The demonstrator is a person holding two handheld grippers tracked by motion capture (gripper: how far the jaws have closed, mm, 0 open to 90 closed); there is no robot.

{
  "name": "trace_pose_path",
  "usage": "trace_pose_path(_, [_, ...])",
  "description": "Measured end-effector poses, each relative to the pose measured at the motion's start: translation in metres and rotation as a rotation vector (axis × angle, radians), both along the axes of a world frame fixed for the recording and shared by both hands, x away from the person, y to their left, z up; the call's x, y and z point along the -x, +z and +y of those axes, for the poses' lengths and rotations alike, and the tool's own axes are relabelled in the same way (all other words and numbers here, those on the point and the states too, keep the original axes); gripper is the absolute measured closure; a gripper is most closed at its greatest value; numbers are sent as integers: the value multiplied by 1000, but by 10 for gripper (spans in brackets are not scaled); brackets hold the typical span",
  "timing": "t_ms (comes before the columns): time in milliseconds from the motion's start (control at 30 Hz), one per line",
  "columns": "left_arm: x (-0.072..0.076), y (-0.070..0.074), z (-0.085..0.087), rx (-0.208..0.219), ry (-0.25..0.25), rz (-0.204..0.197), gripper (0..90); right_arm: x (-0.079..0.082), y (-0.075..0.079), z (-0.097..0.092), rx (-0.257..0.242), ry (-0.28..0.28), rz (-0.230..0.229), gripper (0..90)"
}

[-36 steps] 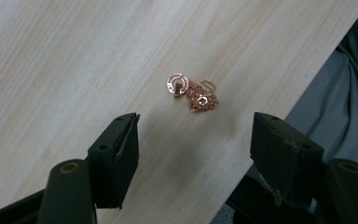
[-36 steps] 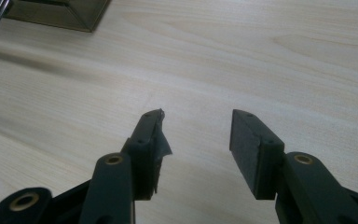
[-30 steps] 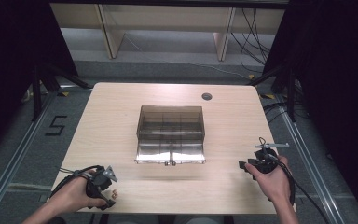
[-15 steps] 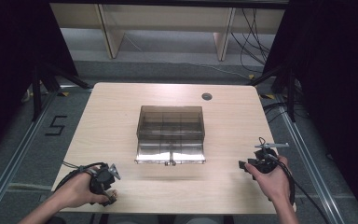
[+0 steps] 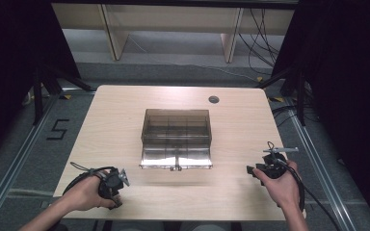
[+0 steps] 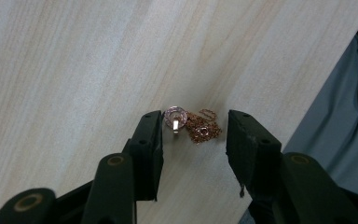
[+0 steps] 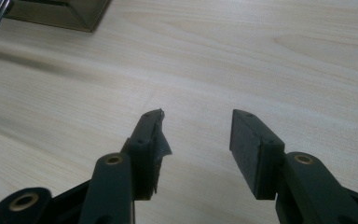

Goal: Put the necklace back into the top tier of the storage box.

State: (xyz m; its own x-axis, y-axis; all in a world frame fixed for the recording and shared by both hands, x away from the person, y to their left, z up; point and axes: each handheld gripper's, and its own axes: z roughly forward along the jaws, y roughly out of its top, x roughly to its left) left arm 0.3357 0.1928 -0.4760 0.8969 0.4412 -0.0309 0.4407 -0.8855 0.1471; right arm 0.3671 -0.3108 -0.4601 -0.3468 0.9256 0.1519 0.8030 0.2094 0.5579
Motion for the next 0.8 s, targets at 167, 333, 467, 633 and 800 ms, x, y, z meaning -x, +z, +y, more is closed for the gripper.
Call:
trace_pose_path(167, [-2, -1, -2, -20, -26, -2, 573, 0, 0, 0, -1, -1, 0, 545])
trace_pose_path(333, [-2, -1, -5, -29, -50, -2, 579, 0, 0, 0, 1, 0, 1, 545])
trace_pose_path(467, [-2, -3, -5, -38, -57, 0, 578, 0, 1, 0, 0, 1, -2, 546])
trace_pose_path(633, [-2, -3, -5, -44, -56, 1, 571, 0, 0, -1, 5, 6, -8, 545])
trace_pose_path(800, [-2, -4, -5, -63, -64, -6, 570, 0, 1, 0, 1, 0, -1, 546])
